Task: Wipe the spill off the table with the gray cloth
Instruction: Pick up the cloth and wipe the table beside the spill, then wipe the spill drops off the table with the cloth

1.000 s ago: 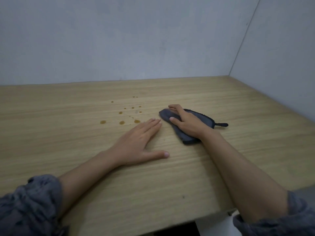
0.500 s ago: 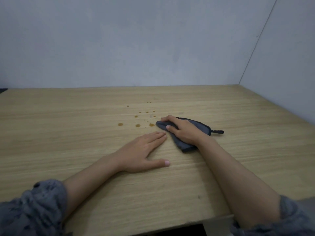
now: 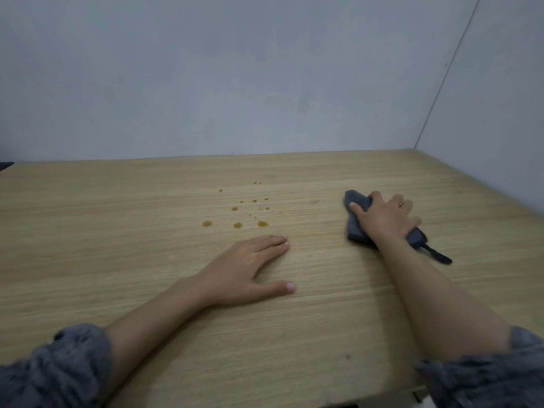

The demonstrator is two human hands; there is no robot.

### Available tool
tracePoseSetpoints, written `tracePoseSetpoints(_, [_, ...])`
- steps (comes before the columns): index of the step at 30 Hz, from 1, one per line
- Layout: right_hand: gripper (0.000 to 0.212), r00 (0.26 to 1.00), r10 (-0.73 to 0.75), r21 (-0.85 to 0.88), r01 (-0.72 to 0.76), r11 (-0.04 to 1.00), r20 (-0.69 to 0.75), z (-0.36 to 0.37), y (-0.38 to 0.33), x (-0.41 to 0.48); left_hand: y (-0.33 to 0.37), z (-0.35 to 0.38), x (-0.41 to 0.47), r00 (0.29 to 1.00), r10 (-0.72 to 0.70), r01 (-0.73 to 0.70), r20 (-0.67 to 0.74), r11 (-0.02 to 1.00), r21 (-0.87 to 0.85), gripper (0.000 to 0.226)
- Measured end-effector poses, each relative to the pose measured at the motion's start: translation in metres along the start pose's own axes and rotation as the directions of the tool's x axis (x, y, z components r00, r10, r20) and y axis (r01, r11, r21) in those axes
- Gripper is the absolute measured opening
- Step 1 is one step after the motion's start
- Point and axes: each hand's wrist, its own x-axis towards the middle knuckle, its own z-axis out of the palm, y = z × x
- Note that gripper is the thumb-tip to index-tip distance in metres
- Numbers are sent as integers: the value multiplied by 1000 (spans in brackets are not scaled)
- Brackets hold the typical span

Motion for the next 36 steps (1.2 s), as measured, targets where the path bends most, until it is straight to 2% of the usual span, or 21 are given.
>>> tracePoseSetpoints(2, [49,999,-26,103,30,994,-38,-7,3,-2,2,-2,7,997,-7,6,-83,1000,-22,79])
tracePoseSetpoints(4, [48,994,-87,301,102,948,-63,-14,-10,-8,6,-5,17,973,-78,51,-215,991,-125,66])
tracePoseSetpoints(5, [48,992,-118,404,130,905,-54,-18,-20,-13,9,-8,24,943,-138,71,-302,972,-223,56])
tracePoseSetpoints(7, [47,986,-166,605,123,787,15,-26,-48,-24,14,-17,35,835,-272,54,-478,905,-422,39])
tracePoseSetpoints(9, [45,968,-211,775,30,632,135,-30,-78,-36,16,-26,44,735,-378,29,-564,848,-530,34])
tracePoseSetpoints(11, [45,932,-277,875,-79,477,235,-30,-105,-47,12,-35,45,694,-459,40,-555,795,-606,37])
tracePoseSetpoints(15, [47,831,-464,940,-190,283,307,-32,-143,-68,-6,-51,34,681,-516,89,-520,763,-640,46])
tracePoseSetpoints(17, [42,776,-557,954,-213,212,297,-34,-151,-75,-17,-58,30,651,-565,121,-508,737,-665,56])
tracePoseSetpoints(19, [42,714,-641,960,-207,189,280,-36,-153,-79,-25,-63,27,615,-616,136,-493,698,-703,66])
tracePoseSetpoints(21, [44,671,-691,963,-168,210,268,-35,-151,-78,-32,-69,26,602,-647,149,-468,667,-730,64])
tracePoseSetpoints(22, [45,679,-685,962,-130,242,264,-35,-149,-76,-36,-71,26,615,-649,151,-449,655,-740,57])
tracePoseSetpoints(23, [46,711,-654,955,-86,285,259,-35,-146,-72,-40,-73,26,639,-643,145,-422,639,-755,47])
tracePoseSetpoints(25, [46,825,-526,915,28,403,207,-30,-137,-59,-50,-79,26,681,-629,128,-375,606,-785,36])
tracePoseSetpoints(27, [43,907,-415,791,199,578,75,-18,-122,-41,-63,-87,24,719,-610,156,-333,609,-778,33])
tracePoseSetpoints(29, [43,918,-396,561,319,764,17,-4,-105,-25,-78,-95,24,791,-548,204,-272,655,-727,30])
tracePoseSetpoints(31, [49,909,-413,335,375,864,47,13,-91,-15,-85,-97,28,869,-462,244,-179,713,-657,28])
tracePoseSetpoints(33, [52,895,-437,174,418,891,87,29,-82,-13,-91,-89,38,901,-410,277,-144,797,-538,31])
tracePoseSetpoints(36, [50,880,-462,108,451,886,110,44,-74,-14,-93,-64,54,901,-387,351,-197,916,-194,37])
